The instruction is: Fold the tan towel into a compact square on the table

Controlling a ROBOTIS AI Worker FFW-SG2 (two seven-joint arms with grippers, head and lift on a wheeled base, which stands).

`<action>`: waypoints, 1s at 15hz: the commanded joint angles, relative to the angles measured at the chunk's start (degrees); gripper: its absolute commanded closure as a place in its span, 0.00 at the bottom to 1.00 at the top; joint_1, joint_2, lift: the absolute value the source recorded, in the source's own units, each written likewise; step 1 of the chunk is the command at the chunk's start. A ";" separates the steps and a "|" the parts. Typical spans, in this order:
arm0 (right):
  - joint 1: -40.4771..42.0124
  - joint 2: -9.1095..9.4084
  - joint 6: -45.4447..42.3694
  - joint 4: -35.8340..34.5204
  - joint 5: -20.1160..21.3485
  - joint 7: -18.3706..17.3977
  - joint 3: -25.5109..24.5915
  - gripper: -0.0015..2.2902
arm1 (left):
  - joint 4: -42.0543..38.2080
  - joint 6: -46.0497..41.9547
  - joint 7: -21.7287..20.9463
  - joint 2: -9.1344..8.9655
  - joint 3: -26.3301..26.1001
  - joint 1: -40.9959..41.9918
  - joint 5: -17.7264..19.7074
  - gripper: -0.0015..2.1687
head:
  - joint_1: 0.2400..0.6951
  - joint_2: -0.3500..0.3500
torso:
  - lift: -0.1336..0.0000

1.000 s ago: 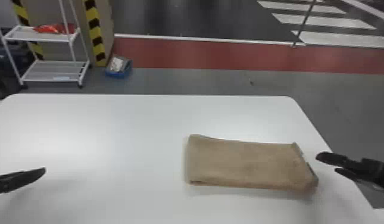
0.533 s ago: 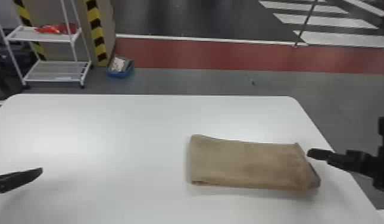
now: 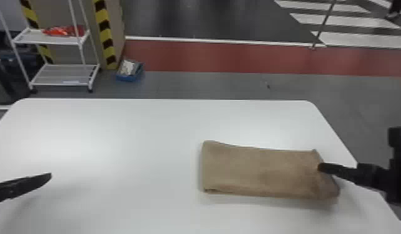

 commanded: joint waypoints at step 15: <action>2.75 0.21 0.15 -2.63 -5.85 2.99 -4.56 0.52 | 0.18 0.00 0.26 -0.06 -0.05 -0.28 -0.62 0.04 | 1.00 0.37 | 0.07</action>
